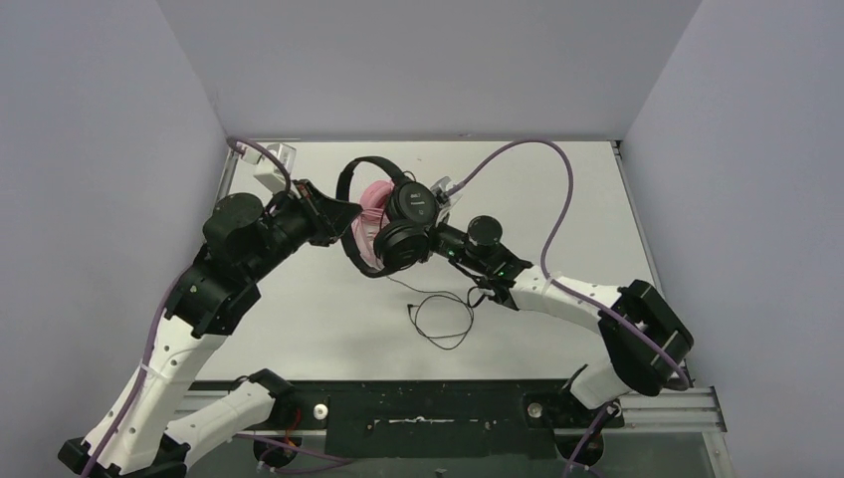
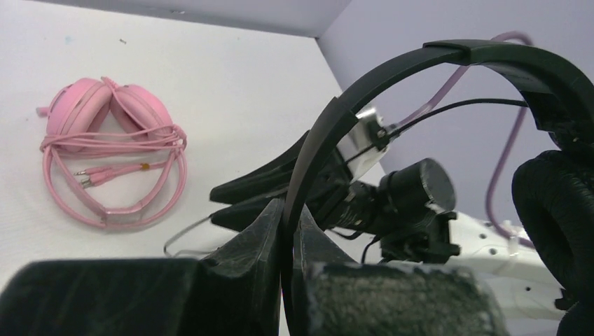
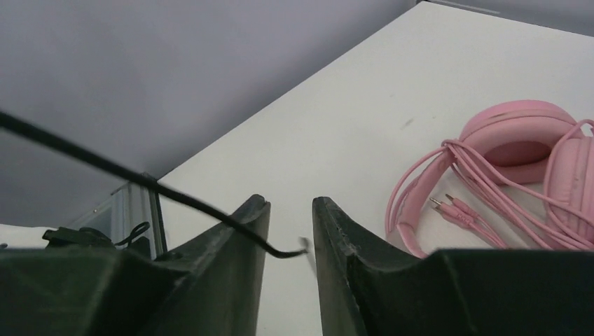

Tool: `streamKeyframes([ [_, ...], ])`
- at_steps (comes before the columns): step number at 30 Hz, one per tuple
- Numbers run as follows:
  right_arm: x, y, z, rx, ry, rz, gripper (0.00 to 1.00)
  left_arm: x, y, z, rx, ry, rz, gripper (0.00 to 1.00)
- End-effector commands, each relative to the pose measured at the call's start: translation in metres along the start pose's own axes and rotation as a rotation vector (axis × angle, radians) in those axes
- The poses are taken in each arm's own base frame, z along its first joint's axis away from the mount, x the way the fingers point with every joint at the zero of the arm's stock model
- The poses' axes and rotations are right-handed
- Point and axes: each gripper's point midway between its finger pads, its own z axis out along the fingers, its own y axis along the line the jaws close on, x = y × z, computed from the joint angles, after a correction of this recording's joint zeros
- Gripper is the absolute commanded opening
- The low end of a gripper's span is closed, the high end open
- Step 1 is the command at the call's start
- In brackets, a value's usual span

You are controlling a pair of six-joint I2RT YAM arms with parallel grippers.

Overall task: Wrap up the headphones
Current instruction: Wrap the headphones cable around the headphones.

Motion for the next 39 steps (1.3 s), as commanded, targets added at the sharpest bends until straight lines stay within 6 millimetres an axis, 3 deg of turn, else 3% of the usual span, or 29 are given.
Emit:
streamKeyframes([
  [1, -0.047, 0.02, 0.014, -0.102, -0.216, -0.131, 0.37, -0.057, -0.043, -0.018, 0.122, -0.164, -0.043, 0.0],
  [4, -0.043, 0.018, 0.02, -0.129, -0.237, -0.195, 0.54, -0.062, -0.045, -0.024, 0.114, -0.169, -0.045, 0.0],
  [9, -0.035, 0.005, 0.028, -0.12, -0.262, -0.219, 0.65, -0.075, -0.048, -0.033, 0.098, -0.191, -0.042, 0.0],
  [17, -0.009, -0.005, 0.04, -0.106, -0.279, -0.151, 0.64, -0.104, -0.055, -0.039, 0.076, -0.261, -0.06, 0.0],
  [19, -0.002, -0.009, 0.04, -0.1, -0.277, -0.14, 0.59, -0.112, -0.056, -0.04, 0.065, -0.284, -0.061, 0.0],
  [22, 0.012, -0.012, 0.034, -0.086, -0.248, -0.102, 0.41, -0.124, -0.049, -0.039, 0.018, -0.318, -0.061, 0.0],
  [24, 0.025, -0.006, 0.031, -0.101, -0.21, -0.07, 0.27, -0.134, -0.042, -0.038, -0.022, -0.353, -0.086, 0.0],
  [26, 0.046, -0.012, 0.031, -0.066, -0.127, -0.02, 0.05, -0.147, -0.037, -0.037, -0.041, -0.411, -0.123, 0.0],
  [27, 0.055, -0.011, 0.031, -0.067, -0.089, 0.0, 0.01, -0.152, -0.032, -0.034, -0.058, -0.433, -0.14, 0.0],
  [31, 0.082, -0.006, 0.024, -0.033, 0.053, 0.072, 0.0, -0.173, -0.015, -0.024, -0.121, -0.527, -0.196, 0.0],
  [39, 0.102, 0.027, -0.015, 0.006, 0.242, -0.035, 0.0, -0.208, 0.037, -0.021, -0.34, -0.666, -0.114, 0.0],
])
